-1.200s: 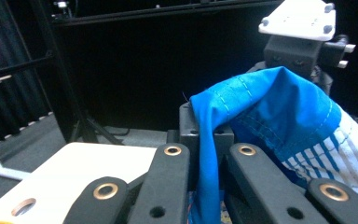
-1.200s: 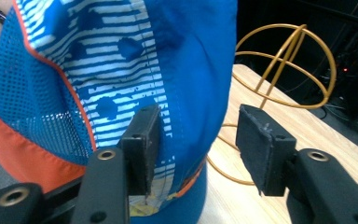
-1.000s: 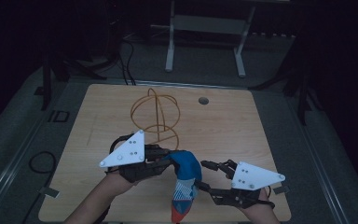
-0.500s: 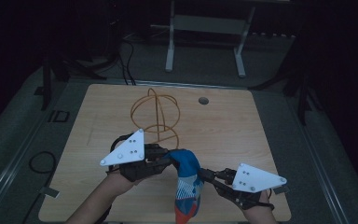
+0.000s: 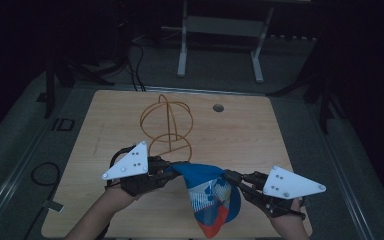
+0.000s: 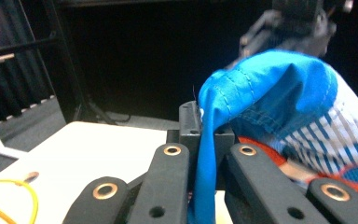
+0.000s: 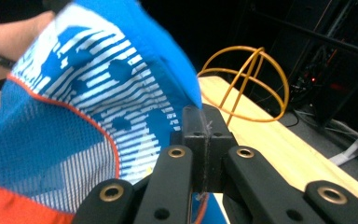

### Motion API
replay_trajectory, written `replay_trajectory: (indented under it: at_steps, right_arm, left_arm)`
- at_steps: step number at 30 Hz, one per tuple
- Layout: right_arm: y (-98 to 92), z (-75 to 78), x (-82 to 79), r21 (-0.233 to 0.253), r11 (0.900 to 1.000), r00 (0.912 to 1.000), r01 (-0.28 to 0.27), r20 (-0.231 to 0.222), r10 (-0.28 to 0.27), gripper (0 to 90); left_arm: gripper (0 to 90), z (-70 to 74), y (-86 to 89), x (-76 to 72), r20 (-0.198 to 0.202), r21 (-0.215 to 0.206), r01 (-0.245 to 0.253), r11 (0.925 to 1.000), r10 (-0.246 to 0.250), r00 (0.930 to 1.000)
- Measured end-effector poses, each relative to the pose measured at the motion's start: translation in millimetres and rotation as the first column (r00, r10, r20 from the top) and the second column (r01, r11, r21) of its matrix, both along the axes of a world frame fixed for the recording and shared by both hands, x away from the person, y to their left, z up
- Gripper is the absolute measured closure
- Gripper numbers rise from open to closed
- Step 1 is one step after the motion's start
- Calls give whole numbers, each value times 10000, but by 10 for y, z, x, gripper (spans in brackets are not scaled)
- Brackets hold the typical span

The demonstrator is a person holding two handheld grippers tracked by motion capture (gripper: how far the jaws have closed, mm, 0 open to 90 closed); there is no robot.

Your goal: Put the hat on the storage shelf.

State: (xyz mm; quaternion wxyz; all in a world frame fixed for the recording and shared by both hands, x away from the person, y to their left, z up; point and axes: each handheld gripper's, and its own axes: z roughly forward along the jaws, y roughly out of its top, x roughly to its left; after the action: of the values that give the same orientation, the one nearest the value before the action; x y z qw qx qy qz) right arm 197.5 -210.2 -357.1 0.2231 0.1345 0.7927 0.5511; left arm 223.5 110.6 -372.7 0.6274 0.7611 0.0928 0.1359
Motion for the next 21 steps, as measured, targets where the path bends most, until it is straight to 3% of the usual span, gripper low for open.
replay_trajectory:
  at_steps: [5, 9, 12, 21]
  right_arm:
    - [26, 31, 19, -315, 9995, 10000, -65, 70, 67, 900]
    - [43, 42, 40, -509, 9986, 9999, -163, -15, 162, 900]
    - [39, 58, 55, -512, 9986, 9999, -129, -27, 128, 900]
    - [-27, 164, 60, -317, 9993, 9996, 179, 242, -171, 900]
  left_arm:
    - [859, -58, 30, -16, -190, 197, 36, 9998, -32, 9998]
    - [633, -97, 96, -6, -487, 115, -42, 9999, 47, 9988]
    - [553, -110, 151, -28, -462, 134, -390, 9991, 396, 9981]
    - [472, -203, 415, -110, -699, -54, -771, 9970, 765, 9946]
